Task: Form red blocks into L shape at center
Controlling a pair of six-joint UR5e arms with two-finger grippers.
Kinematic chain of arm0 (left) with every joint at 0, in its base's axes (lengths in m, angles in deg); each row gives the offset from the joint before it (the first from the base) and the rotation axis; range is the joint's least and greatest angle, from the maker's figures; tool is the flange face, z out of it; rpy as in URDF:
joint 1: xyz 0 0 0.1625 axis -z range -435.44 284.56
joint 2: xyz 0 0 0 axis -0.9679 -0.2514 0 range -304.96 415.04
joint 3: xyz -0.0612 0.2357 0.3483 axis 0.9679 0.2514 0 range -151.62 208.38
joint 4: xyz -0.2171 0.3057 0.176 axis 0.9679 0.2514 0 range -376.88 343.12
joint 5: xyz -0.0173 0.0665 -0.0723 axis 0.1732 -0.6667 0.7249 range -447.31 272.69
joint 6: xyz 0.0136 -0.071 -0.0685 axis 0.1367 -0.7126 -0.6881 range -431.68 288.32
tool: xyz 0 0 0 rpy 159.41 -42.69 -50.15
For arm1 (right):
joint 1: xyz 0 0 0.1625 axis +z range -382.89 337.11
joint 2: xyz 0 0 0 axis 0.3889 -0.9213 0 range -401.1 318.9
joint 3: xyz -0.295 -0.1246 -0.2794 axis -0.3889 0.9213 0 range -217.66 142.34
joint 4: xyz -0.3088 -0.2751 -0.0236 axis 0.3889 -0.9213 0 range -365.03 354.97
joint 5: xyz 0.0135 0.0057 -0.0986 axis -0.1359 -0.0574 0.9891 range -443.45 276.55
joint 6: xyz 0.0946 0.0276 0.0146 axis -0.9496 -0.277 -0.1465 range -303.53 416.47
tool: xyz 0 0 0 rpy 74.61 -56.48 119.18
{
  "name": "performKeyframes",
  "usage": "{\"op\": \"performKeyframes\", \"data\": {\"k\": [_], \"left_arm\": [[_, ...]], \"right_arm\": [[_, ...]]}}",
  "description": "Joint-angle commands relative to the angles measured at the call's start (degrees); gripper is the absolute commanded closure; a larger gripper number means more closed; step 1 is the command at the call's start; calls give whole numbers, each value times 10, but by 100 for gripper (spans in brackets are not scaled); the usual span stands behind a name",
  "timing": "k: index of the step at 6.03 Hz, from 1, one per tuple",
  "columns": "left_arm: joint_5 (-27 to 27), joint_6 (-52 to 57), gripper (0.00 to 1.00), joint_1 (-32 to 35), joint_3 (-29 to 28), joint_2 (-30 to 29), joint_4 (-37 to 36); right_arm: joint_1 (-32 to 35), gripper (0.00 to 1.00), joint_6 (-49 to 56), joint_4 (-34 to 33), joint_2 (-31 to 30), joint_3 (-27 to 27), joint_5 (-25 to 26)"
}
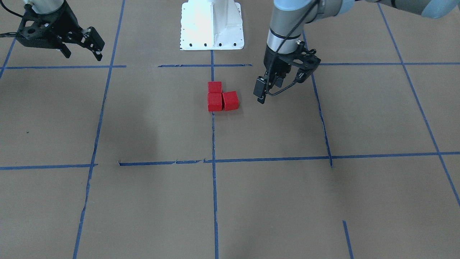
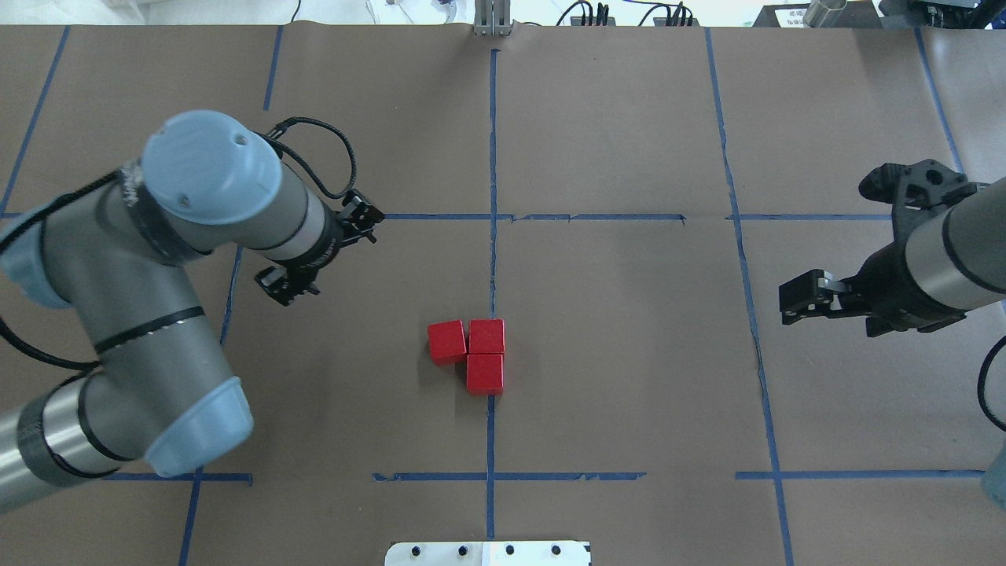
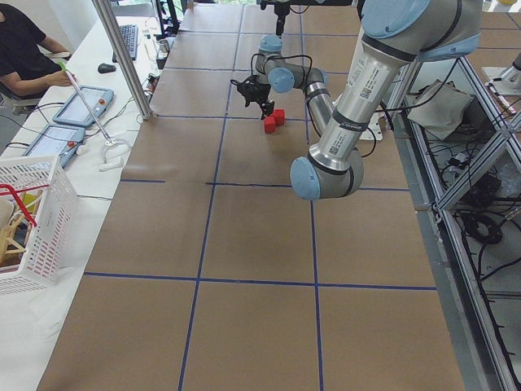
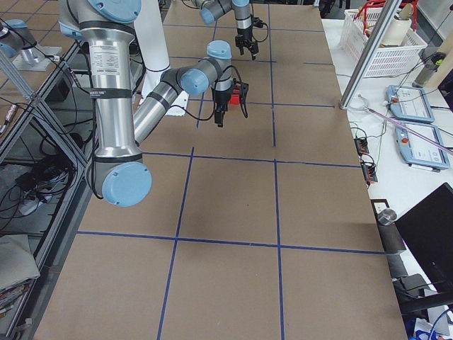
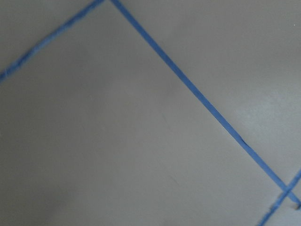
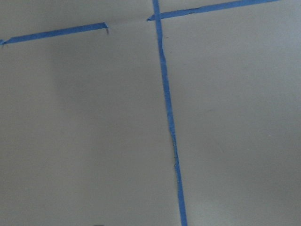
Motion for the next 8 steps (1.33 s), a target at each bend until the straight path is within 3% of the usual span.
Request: {"op": "performKeyframes", "data": {"k": [1, 3, 5, 6, 7, 8], "left_arm": [[72, 246, 0, 90, 21, 84, 3], [123, 471, 0, 179, -1, 149, 4], [178, 696, 0, 295, -66, 177, 2], [186, 817, 0, 339, -100, 177, 2], [192, 877, 0, 384, -124, 179, 3], [245, 945, 0, 440, -140, 195, 2]], "right_arm": [[95, 0, 89, 0, -42, 21, -47], [189, 0, 235, 0, -70, 52, -89], [270, 0, 353, -1, -122, 64, -119], [341, 0, 427, -4, -132, 93, -158], [372, 0, 509, -4, -148, 112, -164], [415, 0, 541, -6, -152, 116, -164]]}}
